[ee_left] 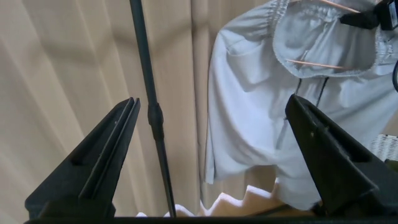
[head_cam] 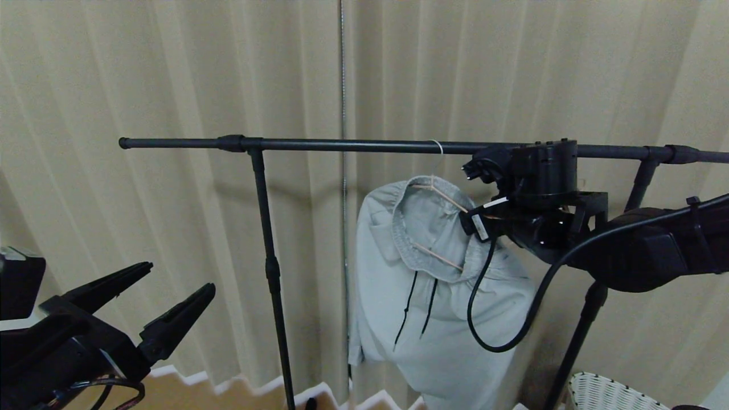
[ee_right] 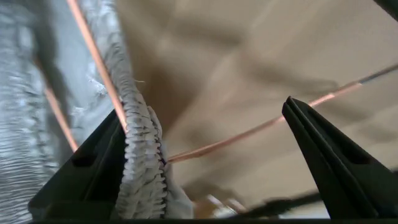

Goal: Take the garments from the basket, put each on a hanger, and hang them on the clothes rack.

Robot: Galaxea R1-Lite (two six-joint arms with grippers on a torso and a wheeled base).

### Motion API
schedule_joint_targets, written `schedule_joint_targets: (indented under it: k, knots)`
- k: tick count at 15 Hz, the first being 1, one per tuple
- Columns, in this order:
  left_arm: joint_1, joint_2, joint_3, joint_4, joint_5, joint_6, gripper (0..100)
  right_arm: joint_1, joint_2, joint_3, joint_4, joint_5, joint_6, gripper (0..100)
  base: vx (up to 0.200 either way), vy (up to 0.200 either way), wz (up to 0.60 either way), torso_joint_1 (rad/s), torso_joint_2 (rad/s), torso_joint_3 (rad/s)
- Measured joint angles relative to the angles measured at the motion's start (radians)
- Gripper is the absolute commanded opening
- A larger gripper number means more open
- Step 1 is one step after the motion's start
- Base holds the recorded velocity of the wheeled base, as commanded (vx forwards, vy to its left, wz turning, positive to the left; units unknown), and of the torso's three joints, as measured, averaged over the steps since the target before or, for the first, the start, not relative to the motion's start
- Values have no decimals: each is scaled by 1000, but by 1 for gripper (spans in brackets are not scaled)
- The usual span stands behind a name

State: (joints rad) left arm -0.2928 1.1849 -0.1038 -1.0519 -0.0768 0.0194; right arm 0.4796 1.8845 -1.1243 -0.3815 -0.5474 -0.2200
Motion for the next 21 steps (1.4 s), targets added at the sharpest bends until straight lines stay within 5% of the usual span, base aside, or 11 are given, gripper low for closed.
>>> schedule_joint_targets:
  k: [6, 11, 16, 21]
  knots:
    - [0, 3, 3, 3, 0, 0, 100, -5, -23, 128, -291, 142, 0, 100, 0, 0, 0, 0, 0, 0]
    - [0, 4, 3, 4, 0, 0, 100, -10, -19, 176, -348, 186, 2, 100, 0, 0, 0, 0, 0, 0]
    - [0, 4, 3, 4, 0, 0, 100, -36, -12, 193, -476, 411, 2, 100, 0, 0, 0, 0, 0, 0]
    - [0, 5, 5, 4, 0, 2, 100, -60, 5, 195, -492, 432, 1, 100, 0, 0, 0, 0, 0, 0]
